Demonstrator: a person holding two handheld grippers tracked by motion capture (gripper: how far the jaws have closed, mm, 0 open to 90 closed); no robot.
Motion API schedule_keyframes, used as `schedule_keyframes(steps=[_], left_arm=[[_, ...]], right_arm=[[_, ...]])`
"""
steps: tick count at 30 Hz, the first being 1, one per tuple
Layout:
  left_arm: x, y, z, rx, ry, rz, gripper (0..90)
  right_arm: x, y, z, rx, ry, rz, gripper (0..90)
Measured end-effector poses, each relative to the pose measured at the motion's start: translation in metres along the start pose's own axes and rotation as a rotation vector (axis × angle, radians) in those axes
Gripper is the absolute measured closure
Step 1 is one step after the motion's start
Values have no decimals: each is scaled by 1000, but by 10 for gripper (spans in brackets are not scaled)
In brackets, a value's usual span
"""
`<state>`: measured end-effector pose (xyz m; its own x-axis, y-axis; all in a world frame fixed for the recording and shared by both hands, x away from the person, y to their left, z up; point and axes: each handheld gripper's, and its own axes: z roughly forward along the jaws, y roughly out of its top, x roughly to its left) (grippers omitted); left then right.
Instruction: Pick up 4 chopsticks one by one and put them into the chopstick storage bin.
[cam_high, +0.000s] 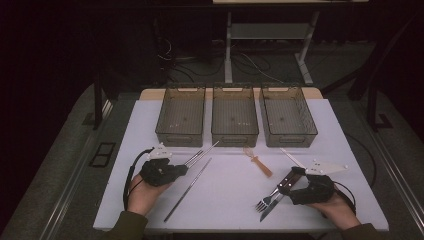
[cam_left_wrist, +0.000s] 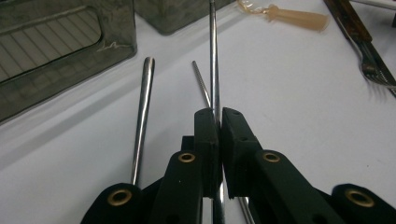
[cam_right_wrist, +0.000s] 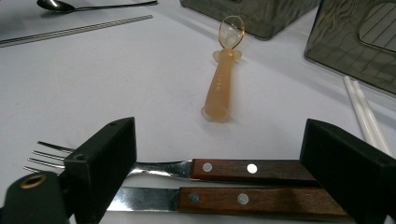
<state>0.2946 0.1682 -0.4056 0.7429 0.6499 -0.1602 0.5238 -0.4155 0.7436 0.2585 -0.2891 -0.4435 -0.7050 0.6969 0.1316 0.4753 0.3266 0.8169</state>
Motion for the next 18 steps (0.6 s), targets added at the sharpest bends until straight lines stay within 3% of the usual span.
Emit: schedule_keyframes(steps=[18], left_arm=[[2, 27, 1, -70, -7, 9, 848]], right_arm=[[0, 0, 0, 2, 1, 3, 107]])
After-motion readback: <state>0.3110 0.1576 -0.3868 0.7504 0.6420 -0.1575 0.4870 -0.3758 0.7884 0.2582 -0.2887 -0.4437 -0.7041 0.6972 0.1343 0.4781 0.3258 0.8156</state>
